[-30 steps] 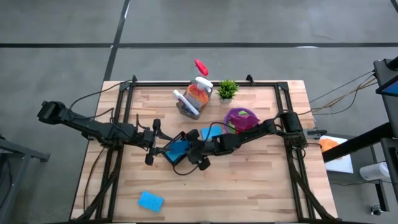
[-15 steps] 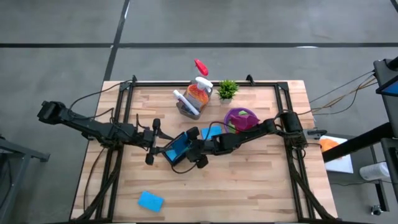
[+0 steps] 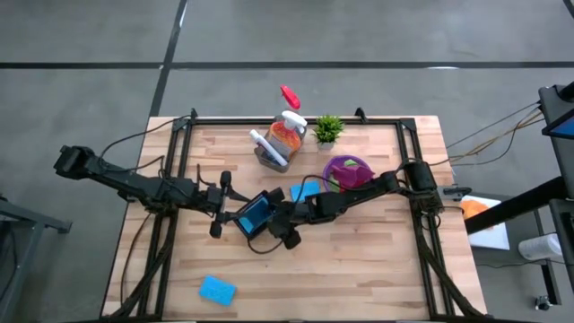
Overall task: Pick & Place Kitchen Items
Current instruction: Put the blue sponge into the black basket
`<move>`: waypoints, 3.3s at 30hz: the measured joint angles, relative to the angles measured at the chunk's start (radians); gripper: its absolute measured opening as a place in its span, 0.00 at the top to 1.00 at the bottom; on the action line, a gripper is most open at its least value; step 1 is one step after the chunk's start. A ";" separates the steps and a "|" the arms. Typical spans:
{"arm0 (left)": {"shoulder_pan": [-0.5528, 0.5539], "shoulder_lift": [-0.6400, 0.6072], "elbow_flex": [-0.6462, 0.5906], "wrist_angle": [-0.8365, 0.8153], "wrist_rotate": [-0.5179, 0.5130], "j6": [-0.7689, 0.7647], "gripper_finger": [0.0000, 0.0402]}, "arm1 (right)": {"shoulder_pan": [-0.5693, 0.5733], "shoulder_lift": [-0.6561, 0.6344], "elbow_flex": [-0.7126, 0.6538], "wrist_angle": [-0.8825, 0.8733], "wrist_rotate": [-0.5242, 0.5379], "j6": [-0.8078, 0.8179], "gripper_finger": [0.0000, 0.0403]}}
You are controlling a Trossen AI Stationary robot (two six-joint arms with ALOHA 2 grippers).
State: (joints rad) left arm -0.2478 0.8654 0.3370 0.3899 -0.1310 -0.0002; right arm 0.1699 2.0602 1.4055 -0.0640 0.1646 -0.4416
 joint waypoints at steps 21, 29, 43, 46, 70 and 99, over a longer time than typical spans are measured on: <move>0.000 0.063 -0.001 -0.233 -0.087 -0.305 0.52 | -0.001 -0.001 0.056 0.006 -0.062 0.075 0.32; 0.000 0.075 -0.001 -0.231 -0.087 -0.307 0.52 | -0.003 -0.003 0.057 0.054 -0.110 0.123 0.32; 0.000 0.074 -0.001 -0.232 -0.091 -0.301 0.52 | -0.009 -0.069 0.056 0.090 -0.111 0.114 0.32; 0.000 0.074 -0.001 -0.233 -0.091 -0.296 0.52 | -0.009 -0.098 0.055 0.090 -0.105 0.098 0.32; -0.314 0.016 0.014 -0.241 -0.124 -0.437 0.52 | 0.186 -0.125 -0.156 0.369 -0.026 0.209 0.32; -0.327 -0.002 0.102 -0.222 -0.540 -0.190 0.52 | 0.173 0.324 0.355 0.100 0.374 0.337 0.96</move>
State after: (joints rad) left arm -0.5751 0.8631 0.4389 0.1677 -0.6708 -0.1905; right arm 0.3431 2.3839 1.7608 0.0356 0.5387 -0.1051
